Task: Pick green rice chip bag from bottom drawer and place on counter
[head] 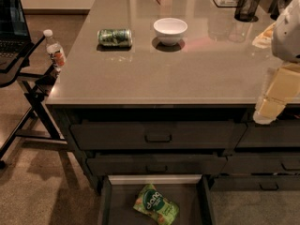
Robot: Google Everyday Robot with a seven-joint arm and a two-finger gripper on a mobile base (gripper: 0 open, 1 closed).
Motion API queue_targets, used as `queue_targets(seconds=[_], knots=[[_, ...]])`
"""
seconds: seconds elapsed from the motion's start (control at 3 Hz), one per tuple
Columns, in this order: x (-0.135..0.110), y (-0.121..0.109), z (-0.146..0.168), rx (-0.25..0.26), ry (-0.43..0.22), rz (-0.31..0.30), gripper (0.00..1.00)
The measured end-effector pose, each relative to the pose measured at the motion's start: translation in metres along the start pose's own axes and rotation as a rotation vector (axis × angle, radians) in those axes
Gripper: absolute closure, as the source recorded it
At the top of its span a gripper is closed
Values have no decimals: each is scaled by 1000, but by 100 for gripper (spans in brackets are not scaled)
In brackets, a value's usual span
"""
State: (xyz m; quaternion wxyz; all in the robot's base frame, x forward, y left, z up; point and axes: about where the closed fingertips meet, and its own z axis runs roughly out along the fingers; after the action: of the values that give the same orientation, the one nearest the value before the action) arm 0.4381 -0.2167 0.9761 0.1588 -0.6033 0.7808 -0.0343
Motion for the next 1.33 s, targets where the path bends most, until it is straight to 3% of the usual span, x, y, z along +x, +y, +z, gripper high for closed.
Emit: queue_targets(seconds=[0.33,0.67,1.0,1.33], knots=[[0,6,5,10,5,-5,0],[5,35,33,-15,-33,-30,0],[17,71,76,-51,-97,-87,0],[21,95,127,-80,-151,-180,0]])
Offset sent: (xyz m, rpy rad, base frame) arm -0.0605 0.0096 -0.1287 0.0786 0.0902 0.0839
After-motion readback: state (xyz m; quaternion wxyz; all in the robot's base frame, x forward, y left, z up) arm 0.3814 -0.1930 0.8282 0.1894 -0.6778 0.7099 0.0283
